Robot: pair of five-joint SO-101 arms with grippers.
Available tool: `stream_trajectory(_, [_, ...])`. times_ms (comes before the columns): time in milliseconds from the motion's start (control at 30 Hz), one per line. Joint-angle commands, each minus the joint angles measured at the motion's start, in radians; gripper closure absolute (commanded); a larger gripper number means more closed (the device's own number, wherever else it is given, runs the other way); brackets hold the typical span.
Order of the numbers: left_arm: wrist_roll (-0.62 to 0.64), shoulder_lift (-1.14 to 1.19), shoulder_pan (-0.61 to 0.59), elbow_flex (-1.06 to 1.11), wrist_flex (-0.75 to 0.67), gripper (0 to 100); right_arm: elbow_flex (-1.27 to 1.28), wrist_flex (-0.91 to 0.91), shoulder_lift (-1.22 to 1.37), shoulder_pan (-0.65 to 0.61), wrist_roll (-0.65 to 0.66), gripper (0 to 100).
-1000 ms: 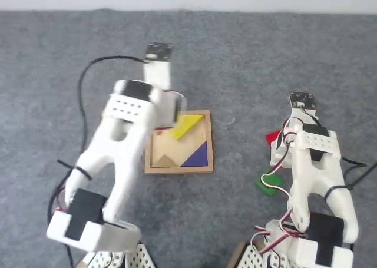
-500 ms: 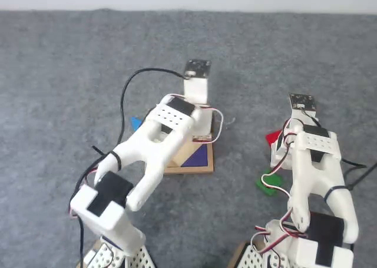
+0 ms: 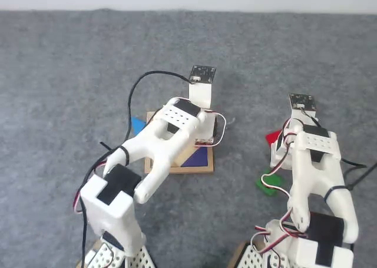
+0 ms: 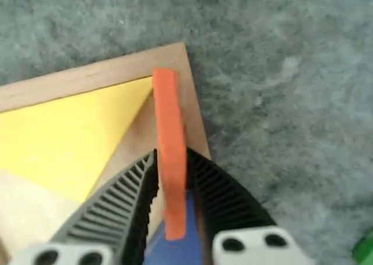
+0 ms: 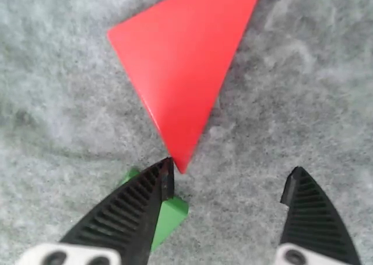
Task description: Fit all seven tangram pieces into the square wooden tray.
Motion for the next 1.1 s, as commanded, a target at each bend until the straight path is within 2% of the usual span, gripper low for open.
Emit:
stream_trajectory(0, [0.012,-0.018,-0.012,-0.053,-0.005,89,-0.006,-0.002,-0.03,0.012,-0.002,69.1])
stream_trajectory(133, [0.008,-0.057,-0.018,-0.05,0.009,89,-0.006,-0.002,-0.03,0.012,-0.002,69.1])
stream_trajectory(533, [-0.014,-0.101,-0.137,-0.05,0.04,88,-0.006,-0.002,-0.028,0.012,-0.002,69.1])
stream_trajectory(700, [-0.057,-0.107,-0.132,-0.07,0.083,88,-0.006,-0.002,-0.028,0.012,-0.002,69.1])
stream_trajectory(1067, [-0.057,-0.196,-0.114,-0.065,0.152,88,-0.006,-0.002,-0.028,0.012,-0.002,69.1])
